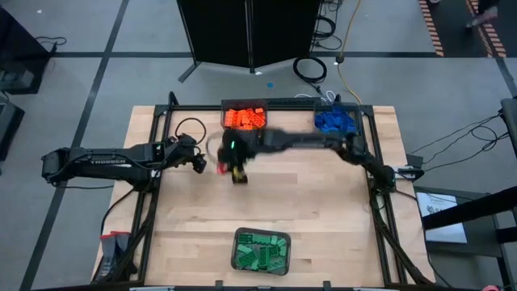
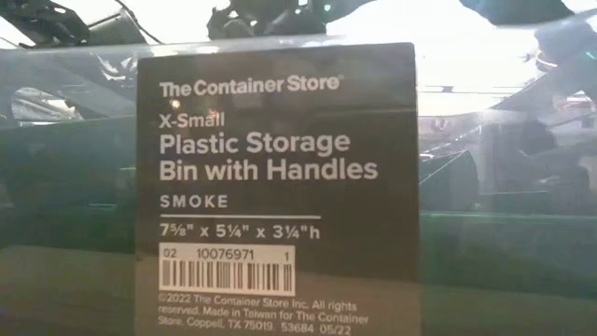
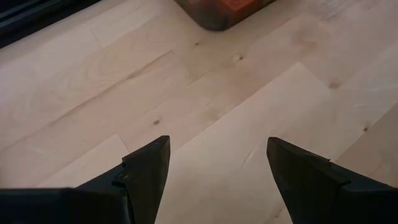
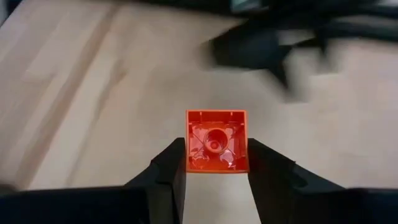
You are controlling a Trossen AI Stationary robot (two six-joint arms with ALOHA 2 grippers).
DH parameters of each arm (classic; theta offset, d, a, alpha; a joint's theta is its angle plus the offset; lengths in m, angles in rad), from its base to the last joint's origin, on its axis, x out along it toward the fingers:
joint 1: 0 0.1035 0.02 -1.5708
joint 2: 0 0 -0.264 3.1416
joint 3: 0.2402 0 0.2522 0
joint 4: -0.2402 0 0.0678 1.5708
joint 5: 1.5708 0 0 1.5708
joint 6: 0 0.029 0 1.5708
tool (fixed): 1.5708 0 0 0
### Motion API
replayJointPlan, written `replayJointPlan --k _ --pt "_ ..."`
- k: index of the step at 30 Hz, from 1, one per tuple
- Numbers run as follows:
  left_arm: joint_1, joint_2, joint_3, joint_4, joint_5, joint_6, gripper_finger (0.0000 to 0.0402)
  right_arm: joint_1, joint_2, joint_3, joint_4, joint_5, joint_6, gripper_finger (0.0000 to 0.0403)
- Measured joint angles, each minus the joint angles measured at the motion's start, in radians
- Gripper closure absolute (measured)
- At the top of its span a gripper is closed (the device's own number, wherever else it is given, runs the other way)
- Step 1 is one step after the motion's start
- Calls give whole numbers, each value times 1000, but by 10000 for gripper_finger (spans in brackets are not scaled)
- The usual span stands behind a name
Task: Sort blocks
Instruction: Put the orange game piece into the top left black bin
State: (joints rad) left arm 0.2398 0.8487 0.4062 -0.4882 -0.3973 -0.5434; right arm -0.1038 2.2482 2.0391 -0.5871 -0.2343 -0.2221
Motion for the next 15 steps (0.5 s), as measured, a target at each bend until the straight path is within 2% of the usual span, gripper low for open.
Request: replayJointPlan --k 5,10,15 --pt "0 0 0 -1 0 0 132 -146 -31 111 -55 2 28 283" --pt "0 0 0 -1 1 0 132 -279 -25 153 2 13 146 283" --pt "0 0 0 0 0 0 132 -349 24 153 42 108 289 283"
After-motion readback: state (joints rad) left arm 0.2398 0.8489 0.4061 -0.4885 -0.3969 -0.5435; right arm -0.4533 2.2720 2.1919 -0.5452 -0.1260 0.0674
